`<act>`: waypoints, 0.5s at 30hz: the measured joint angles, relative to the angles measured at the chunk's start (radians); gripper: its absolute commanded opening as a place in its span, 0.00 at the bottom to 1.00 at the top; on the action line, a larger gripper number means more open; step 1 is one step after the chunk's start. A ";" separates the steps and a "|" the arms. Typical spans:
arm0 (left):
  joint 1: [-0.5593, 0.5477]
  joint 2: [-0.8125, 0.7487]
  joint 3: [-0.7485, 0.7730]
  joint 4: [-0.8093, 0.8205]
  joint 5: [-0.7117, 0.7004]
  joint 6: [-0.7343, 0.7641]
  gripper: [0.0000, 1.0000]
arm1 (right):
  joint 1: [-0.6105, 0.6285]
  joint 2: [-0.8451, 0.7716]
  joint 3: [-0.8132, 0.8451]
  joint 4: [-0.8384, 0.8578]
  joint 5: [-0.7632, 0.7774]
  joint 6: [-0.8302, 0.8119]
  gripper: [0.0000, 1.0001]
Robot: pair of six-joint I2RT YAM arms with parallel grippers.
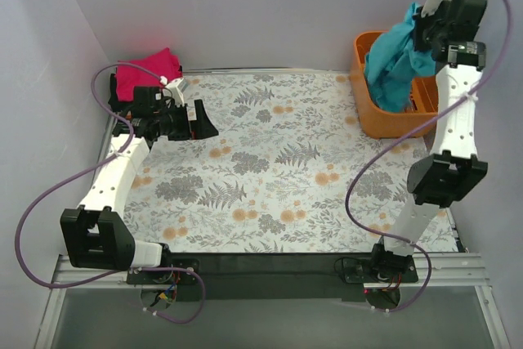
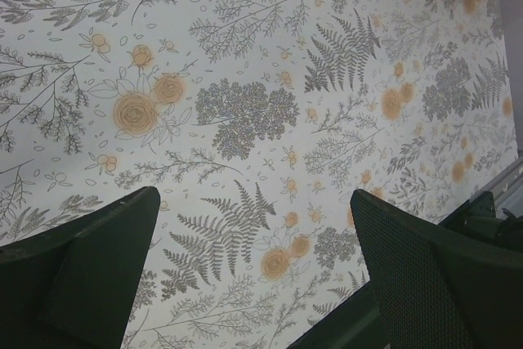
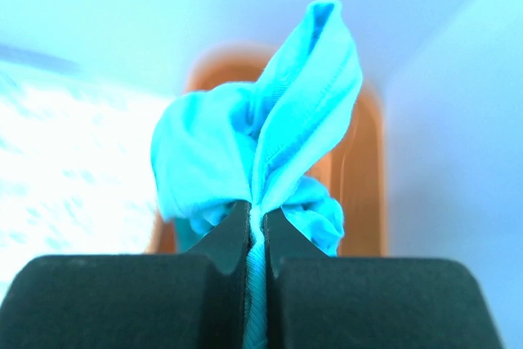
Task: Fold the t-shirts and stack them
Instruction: Move the tshirt to the center of the board
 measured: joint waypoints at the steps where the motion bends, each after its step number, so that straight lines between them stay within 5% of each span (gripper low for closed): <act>1: 0.003 0.000 0.004 -0.003 0.002 -0.002 0.98 | 0.000 -0.038 0.020 0.013 -0.028 0.004 0.01; 10: 0.119 -0.007 0.067 0.002 0.072 -0.041 0.98 | 0.063 -0.423 -0.043 0.299 -0.376 0.203 0.01; 15: 0.183 -0.019 0.080 0.010 0.100 -0.058 0.98 | 0.146 -0.502 -0.112 0.504 -0.451 0.327 0.01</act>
